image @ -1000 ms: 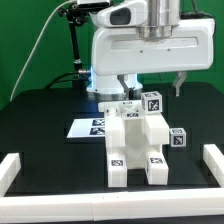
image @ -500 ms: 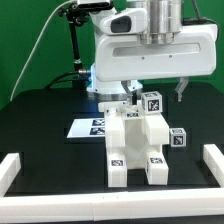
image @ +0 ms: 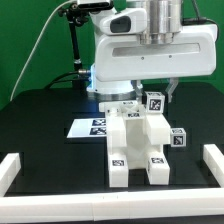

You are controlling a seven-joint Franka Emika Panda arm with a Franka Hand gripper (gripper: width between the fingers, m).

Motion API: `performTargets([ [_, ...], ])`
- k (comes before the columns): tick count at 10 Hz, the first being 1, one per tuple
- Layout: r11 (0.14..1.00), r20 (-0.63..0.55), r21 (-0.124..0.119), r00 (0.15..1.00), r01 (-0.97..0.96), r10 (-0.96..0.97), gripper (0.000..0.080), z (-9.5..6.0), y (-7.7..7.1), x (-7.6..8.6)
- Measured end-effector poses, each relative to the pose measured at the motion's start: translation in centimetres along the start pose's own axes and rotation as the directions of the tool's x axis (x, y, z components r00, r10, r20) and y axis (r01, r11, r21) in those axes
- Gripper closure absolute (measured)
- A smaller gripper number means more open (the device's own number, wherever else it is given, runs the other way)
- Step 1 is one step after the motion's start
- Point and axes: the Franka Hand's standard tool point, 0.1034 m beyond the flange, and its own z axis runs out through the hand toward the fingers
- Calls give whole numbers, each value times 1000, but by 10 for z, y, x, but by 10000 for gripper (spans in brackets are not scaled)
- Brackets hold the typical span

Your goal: Assemble chair

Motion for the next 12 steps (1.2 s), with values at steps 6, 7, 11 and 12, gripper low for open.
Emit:
performTargets([
  [6,943,1,2,943,-332,332,515,0,-1,0],
  [7,922,1,2,922,-388,388,515,0,-1,0],
  [11,793,6,9,793,-609,609,515,0,-2,0],
  [12,747,7,9,747,-665,665,515,0,-2,0],
])
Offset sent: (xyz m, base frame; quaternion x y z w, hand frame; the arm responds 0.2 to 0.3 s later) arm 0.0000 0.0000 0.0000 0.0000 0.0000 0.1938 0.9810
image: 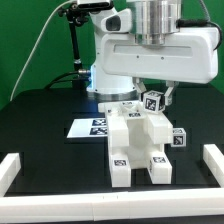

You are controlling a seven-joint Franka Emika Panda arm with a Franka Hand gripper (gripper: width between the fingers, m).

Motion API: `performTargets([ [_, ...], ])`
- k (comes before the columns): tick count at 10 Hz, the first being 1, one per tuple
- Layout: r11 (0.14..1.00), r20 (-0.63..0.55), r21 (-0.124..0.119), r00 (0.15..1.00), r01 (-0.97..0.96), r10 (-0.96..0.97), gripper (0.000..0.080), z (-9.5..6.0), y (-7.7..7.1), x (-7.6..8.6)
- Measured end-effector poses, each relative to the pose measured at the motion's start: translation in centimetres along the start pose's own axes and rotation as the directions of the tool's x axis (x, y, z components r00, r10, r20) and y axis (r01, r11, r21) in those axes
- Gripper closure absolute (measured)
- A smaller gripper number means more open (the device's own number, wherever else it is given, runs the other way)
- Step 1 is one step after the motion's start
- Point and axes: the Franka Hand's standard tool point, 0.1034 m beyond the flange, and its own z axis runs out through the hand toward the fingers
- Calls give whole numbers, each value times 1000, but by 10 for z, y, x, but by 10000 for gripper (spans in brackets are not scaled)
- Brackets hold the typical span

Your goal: Assemble chair

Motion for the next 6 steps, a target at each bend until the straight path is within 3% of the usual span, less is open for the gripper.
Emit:
performTargets([
  [3,991,6,6,991,-132,132,515,0,-1,-1],
  [4,994,6,6,994,-109,109,455,0,-1,-1],
  [5,998,6,5,998,-68,68,272,0,-1,-1],
  [6,1000,11,3,1000,25,-25,272,-1,-2,0],
])
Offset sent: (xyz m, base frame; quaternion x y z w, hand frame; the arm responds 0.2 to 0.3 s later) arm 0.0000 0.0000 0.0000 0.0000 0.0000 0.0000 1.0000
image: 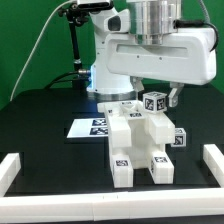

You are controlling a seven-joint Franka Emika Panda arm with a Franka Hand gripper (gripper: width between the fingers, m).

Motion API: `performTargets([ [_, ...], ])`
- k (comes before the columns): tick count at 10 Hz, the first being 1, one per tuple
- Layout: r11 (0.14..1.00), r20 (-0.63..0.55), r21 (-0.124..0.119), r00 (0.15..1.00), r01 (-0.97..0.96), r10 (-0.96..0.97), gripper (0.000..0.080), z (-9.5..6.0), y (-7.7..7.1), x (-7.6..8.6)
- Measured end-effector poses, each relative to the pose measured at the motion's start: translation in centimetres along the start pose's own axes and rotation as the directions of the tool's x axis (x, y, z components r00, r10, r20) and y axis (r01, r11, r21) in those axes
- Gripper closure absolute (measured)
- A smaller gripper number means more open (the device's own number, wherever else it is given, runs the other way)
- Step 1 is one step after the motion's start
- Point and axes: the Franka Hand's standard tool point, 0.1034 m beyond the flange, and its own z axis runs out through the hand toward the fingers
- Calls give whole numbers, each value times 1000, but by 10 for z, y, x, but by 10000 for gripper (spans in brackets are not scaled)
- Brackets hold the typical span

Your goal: Assemble chair

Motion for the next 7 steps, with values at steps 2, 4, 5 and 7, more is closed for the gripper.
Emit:
performTargets([
  [2,943,-15,6,943,334,-334,158,-4,-3,2],
  [4,853,-15,6,853,522,-522,151,-4,-2,-2],
  [5,824,-15,4,824,566,-566,151,-3,-2,-2],
  [7,719,-13,1,719,695,-695,150,-3,0,-1],
])
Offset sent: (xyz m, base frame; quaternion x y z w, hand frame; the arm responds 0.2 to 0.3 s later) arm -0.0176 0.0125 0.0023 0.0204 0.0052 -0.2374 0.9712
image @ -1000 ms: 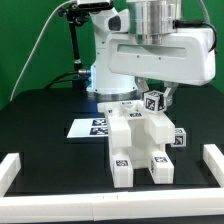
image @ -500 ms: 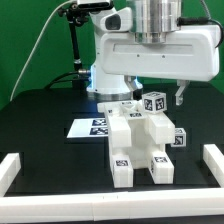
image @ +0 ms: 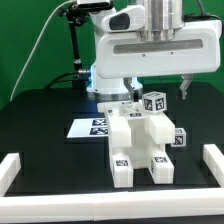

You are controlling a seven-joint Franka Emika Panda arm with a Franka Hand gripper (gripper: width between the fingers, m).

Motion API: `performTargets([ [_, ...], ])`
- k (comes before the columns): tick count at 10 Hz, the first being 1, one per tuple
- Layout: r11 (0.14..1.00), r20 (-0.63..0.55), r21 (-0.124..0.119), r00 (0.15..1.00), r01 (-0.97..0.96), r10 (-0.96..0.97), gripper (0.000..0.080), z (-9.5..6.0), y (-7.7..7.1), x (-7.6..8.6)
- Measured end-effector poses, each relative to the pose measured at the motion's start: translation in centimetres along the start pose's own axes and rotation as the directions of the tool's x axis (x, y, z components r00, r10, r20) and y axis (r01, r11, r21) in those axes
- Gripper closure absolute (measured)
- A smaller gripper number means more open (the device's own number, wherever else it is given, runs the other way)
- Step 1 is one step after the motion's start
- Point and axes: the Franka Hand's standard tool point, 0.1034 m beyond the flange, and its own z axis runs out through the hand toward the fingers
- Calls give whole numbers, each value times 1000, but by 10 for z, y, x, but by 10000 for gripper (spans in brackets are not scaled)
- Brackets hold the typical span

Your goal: Assemble chair

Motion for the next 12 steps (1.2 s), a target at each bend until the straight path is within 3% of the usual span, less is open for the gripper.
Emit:
performTargets([
  [2,973,-2,-1,973,229,-229,150,4,3,-7],
  [4,973,-27,-7,973,229,-230,150,8,9,-9],
  [5,973,-27,-7,973,229,-229,279,8,9,-9],
  [6,989,-27,-5,988,150,-150,414,8,9,-9],
  [7,997,-27,-3,997,75,-75,414,8,8,-9],
  [8,1000,-27,0,1000,1,-1,518,9,8,-10],
  [12,966,-25,8,965,-259,259,518,9,7,-10],
])
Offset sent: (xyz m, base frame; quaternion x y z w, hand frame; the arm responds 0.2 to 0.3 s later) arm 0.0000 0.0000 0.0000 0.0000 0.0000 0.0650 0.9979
